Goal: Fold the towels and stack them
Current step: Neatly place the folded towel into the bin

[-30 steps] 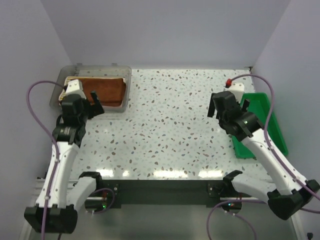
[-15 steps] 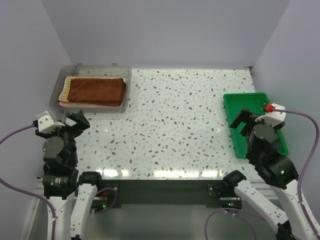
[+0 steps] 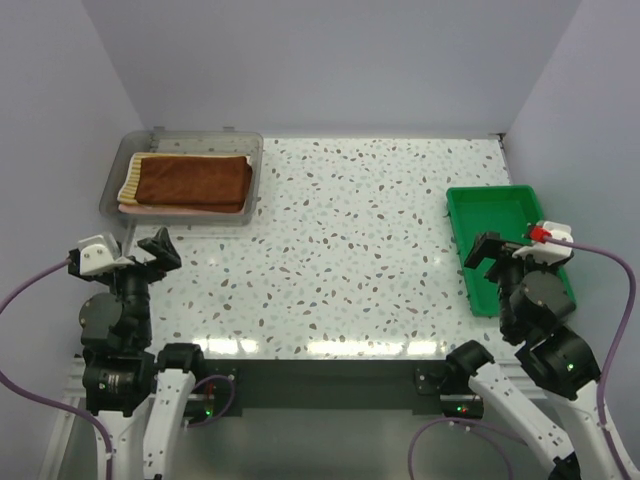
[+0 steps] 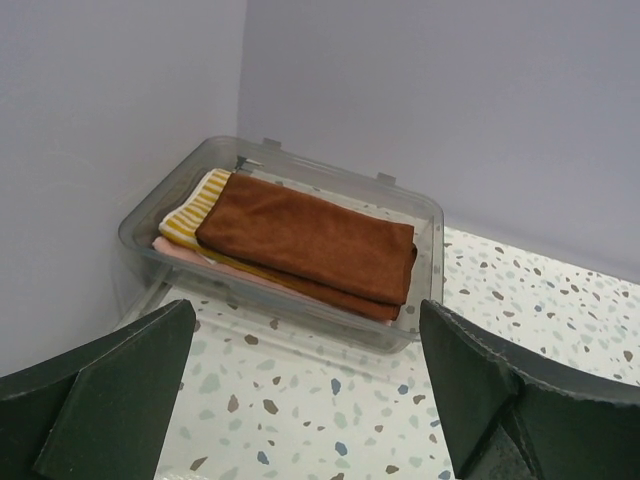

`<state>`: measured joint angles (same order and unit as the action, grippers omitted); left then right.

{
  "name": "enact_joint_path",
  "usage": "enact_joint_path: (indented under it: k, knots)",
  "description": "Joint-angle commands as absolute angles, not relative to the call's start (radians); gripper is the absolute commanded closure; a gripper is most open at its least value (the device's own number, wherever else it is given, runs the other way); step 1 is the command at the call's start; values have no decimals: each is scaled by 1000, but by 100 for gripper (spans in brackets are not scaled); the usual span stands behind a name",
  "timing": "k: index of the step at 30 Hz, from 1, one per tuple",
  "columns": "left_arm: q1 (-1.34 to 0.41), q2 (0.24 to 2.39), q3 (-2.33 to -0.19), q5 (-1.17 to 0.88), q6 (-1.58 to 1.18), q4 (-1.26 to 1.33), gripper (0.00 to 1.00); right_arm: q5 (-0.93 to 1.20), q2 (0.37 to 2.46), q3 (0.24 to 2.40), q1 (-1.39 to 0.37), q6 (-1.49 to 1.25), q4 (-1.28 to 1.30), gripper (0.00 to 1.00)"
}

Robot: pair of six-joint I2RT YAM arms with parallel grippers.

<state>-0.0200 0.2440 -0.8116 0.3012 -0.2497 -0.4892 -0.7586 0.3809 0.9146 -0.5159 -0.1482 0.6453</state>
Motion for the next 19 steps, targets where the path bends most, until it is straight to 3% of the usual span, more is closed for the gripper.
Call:
enact_joint_path:
  k: [1, 19]
  knots:
    - [-14, 215, -812, 255, -180, -482, 0, -729, 376, 897, -514, -112, 597, 1]
    - [-15, 170, -736, 236, -190, -380, 0, -704, 400, 874, -514, -81, 515, 1]
